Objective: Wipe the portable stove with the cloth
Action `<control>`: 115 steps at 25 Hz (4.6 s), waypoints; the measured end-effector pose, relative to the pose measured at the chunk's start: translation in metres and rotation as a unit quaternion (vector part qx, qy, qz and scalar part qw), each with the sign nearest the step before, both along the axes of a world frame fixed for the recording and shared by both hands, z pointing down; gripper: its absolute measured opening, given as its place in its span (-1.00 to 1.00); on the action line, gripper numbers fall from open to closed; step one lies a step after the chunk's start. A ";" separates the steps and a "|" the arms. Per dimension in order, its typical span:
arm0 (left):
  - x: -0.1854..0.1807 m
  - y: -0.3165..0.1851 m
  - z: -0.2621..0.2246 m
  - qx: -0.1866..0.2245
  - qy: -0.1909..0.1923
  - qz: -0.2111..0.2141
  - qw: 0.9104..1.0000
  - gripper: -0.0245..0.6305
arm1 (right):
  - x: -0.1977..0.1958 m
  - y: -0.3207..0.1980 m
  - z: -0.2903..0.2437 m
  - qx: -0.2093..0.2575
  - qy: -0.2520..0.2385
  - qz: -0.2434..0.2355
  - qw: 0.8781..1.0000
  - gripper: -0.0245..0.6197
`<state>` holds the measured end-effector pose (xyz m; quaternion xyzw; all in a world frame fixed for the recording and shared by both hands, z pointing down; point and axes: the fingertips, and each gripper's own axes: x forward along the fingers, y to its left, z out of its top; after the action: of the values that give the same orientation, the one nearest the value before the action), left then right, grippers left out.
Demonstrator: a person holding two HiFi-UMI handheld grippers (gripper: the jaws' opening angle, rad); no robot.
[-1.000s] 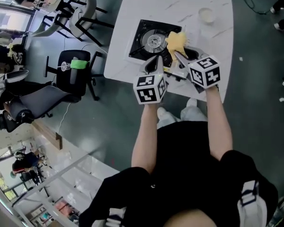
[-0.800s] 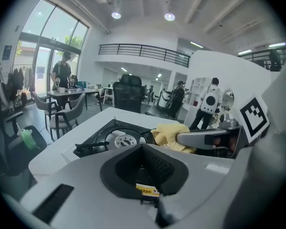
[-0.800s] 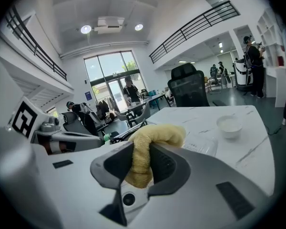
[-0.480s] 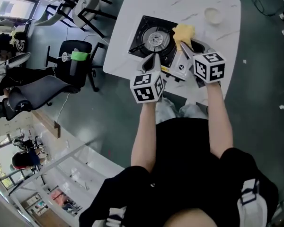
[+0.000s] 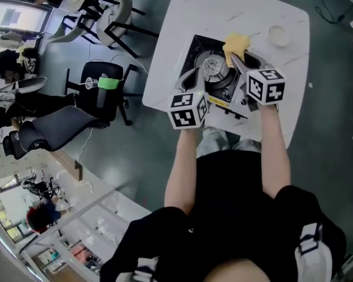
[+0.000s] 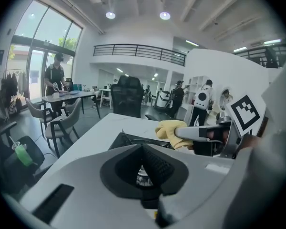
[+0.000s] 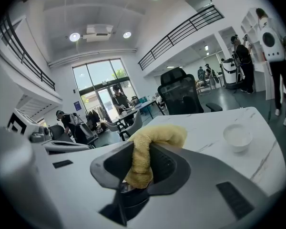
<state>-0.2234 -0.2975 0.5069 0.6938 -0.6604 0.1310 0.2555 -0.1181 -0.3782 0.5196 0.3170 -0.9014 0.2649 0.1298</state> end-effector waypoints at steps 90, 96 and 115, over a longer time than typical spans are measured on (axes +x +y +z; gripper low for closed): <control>0.155 0.018 -0.008 0.013 -0.015 0.075 0.997 -0.94 | 0.082 0.177 0.082 -0.159 0.100 -0.331 0.925 -0.66; 0.172 0.019 -0.017 0.022 -0.009 0.094 0.995 -0.94 | 0.087 0.234 0.065 -0.158 0.057 -0.442 0.881 -0.66; 0.125 0.021 -0.127 0.150 0.007 0.040 0.988 -0.94 | 0.137 0.069 -0.175 0.212 0.139 -0.083 0.964 -0.65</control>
<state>-0.0983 -0.2763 0.3801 0.7510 -0.6425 0.0362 0.1479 0.0191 -0.3096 0.3447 0.2953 -0.9330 0.0092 0.2056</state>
